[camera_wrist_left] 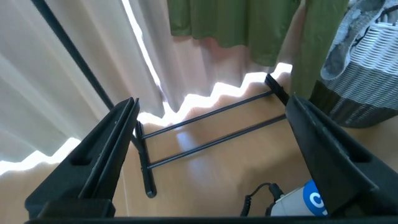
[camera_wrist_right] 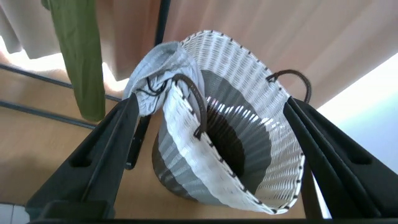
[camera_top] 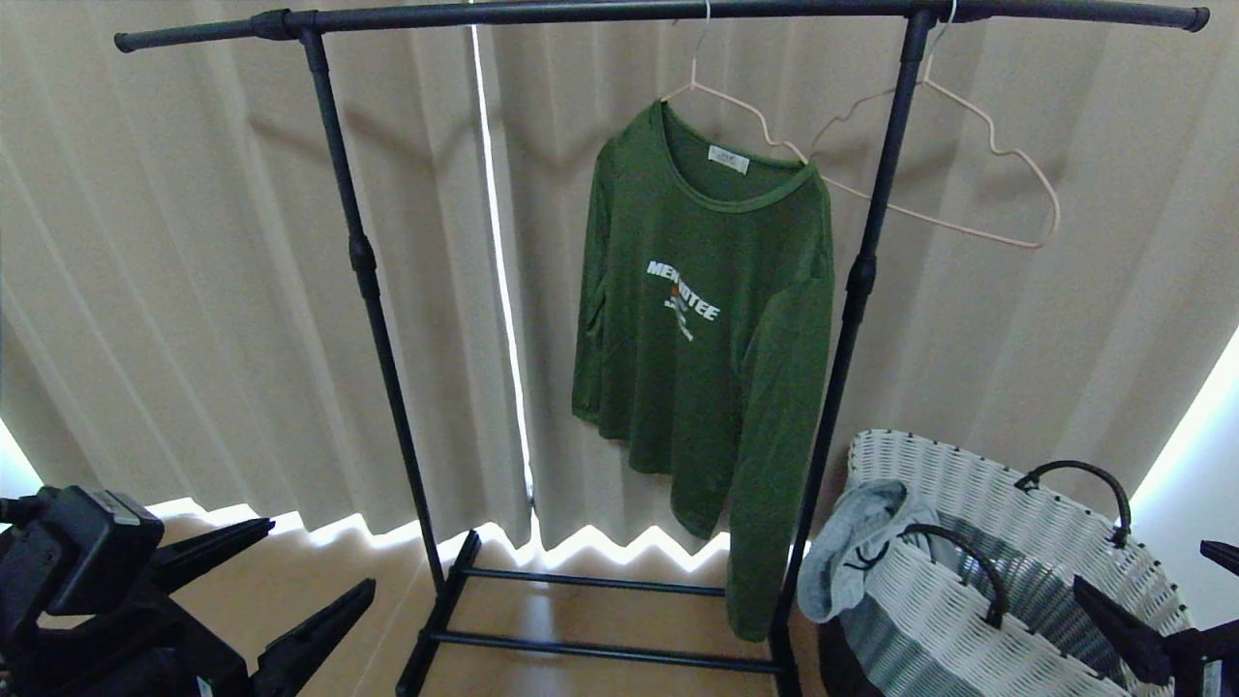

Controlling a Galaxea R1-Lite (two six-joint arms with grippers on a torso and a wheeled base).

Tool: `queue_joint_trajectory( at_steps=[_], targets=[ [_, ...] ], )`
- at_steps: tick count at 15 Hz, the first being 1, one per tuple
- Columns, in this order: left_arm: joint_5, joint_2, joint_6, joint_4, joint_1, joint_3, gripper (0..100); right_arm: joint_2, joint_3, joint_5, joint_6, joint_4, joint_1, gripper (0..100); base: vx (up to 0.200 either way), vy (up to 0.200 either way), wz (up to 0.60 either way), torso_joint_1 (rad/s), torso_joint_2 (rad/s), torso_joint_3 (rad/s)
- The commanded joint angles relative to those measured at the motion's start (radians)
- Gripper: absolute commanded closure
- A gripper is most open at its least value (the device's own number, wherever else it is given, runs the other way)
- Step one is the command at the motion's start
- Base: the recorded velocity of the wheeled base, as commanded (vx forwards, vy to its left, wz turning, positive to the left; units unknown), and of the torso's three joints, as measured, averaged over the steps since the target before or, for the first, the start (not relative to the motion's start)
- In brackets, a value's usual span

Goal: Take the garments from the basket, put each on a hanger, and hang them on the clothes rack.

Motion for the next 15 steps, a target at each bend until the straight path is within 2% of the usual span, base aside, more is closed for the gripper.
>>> queue_joint_trajectory(
  at_steps=[1, 2, 9, 15],
  targets=[
    [0.0, 0.001, -0.003, 0.0, -0.001, 0.001, 0, 0.003, 0.0, 0.0, 0.0, 0.0, 0.0, 0, 0.0, 0.0, 0.0, 0.0, 0.0, 0.0],
    [0.0, 0.001, -0.003, 0.0, -0.001, 0.004, 0, 0.003, 0.0, 0.0, 0.0, 0.0, 0.0, 0, 0.0, 0.0, 0.0, 0.0, 0.0, 0.0],
    [0.0, 0.001, -0.003, 0.0, -0.001, 0.004, 0, 0.005, 0.0, 0.0, 0.0, 0.0, 0.0, 0, 0.2, 0.0, 0.0, 0.003, 0.0, 0.005],
    [0.0, 0.001, 0.002, 0.0, -0.015, 0.012, 0, 0.038, 0.057, 0.005, 0.004, 0.016, 0.0, 0, 0.0, 0.0, 0.0, 0.0, 0.0, 0.0]
  ],
)
